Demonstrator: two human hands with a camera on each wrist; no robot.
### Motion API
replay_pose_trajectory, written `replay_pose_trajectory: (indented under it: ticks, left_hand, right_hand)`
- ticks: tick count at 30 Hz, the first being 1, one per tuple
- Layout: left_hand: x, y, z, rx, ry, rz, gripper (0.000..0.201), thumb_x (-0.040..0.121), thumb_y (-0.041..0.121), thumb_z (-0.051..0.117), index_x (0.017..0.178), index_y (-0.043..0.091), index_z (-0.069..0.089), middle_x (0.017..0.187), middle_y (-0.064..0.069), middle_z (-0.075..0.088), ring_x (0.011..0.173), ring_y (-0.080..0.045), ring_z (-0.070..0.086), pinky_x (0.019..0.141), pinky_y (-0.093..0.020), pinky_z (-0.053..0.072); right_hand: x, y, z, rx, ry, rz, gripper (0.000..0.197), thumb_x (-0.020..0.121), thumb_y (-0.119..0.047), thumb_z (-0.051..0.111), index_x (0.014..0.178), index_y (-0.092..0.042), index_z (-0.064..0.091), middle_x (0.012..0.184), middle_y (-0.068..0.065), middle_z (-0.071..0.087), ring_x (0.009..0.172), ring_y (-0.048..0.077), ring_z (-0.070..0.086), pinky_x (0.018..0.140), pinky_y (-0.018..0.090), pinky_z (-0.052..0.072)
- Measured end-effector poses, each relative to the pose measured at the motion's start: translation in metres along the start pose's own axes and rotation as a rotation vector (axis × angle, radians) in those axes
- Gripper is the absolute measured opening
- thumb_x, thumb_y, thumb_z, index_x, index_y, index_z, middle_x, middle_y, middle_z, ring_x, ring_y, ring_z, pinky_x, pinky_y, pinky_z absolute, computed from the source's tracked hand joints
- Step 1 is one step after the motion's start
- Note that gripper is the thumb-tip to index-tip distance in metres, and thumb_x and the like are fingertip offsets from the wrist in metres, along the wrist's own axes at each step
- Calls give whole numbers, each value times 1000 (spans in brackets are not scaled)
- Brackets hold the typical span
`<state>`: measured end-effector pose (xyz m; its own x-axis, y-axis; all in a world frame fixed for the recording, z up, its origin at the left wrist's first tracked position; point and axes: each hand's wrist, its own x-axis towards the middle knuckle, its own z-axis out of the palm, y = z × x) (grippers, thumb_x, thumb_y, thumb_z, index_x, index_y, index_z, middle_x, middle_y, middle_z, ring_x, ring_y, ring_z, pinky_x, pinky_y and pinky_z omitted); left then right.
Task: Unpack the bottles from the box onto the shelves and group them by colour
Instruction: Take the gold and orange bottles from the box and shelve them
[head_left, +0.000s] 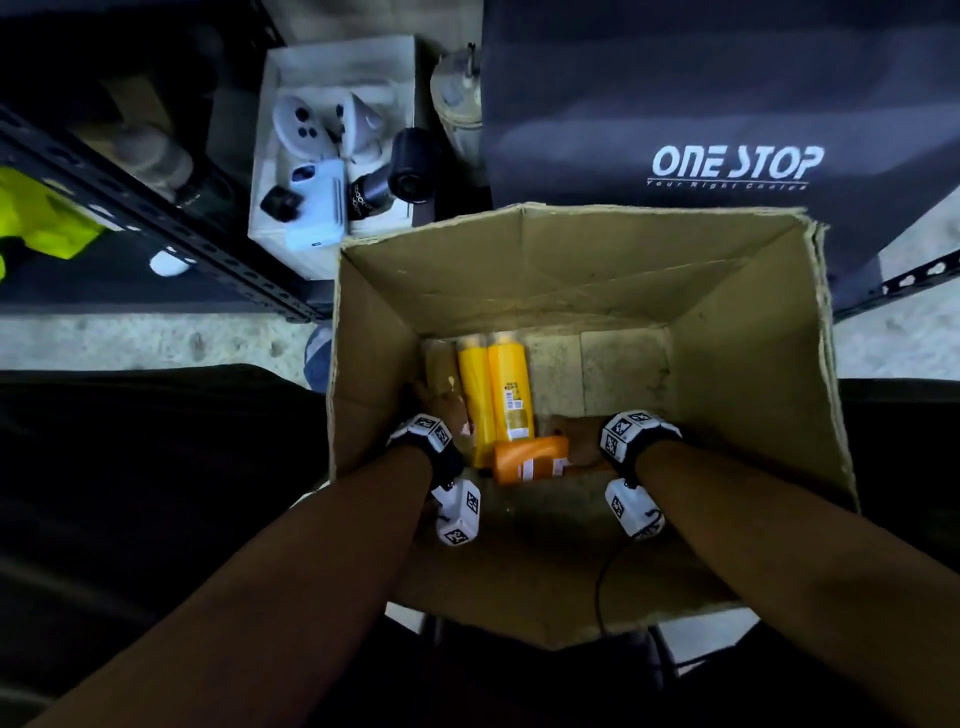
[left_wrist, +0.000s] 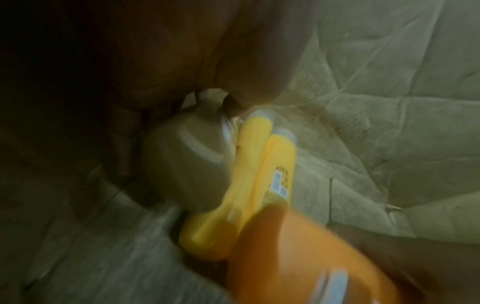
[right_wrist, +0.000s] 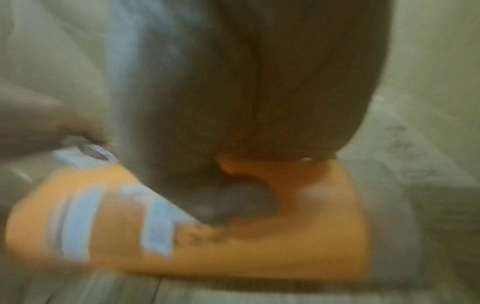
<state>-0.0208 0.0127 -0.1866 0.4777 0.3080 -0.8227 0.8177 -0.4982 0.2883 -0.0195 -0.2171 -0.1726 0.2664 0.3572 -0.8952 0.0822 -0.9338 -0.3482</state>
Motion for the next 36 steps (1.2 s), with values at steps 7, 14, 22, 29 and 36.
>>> replay_pose_trajectory:
  ticks: [7, 14, 22, 29, 36]
  left_hand:
    - [-36, 32, -29, -43, 90, 183, 50, 108, 26, 40, 154, 8, 35, 152, -17, 47, 137, -34, 49, 112, -32, 36]
    - [-50, 62, -51, -355, 159, 217, 25, 86, 24, 77, 106, 18, 64, 113, -13, 71, 92, -30, 71, 85, -43, 61]
    - [-35, 50, -48, -414, 348, 320, 71, 82, 12, 81, 138, 12, 38, 128, -20, 58, 112, -36, 61, 96, -43, 53]
    - [-23, 60, -54, -342, 351, 334, 64, 86, 16, 77, 134, 12, 34, 118, -14, 54, 108, -34, 61, 92, -41, 51]
    - [-16, 46, -44, -542, 393, 395, 78, 72, 16, 91, 135, 12, 46, 130, -15, 60, 115, -31, 60, 98, -41, 52]
  right_hand:
    - [-21, -6, -25, 458, 257, -118, 39, 92, -29, 68, 126, -30, 48, 113, 3, 61, 97, 24, 60, 72, 29, 45]
    - [-25, -11, -33, 764, 599, -117, 65, 86, -18, 78, 140, -26, 45, 121, 7, 65, 104, 25, 60, 89, 33, 46]
    - [-17, -7, -28, 914, 768, -73, 65, 86, -5, 77, 143, -12, 47, 133, 14, 61, 123, 32, 57, 94, 30, 41]
    - [-7, 2, -34, 1041, 735, -76, 73, 86, -9, 78, 149, -18, 42, 141, 8, 58, 124, 24, 55, 95, 31, 38]
    - [-4, 3, -28, 1079, 731, -136, 69, 87, -10, 78, 146, -20, 45, 120, -2, 57, 110, 18, 53, 91, 30, 38]
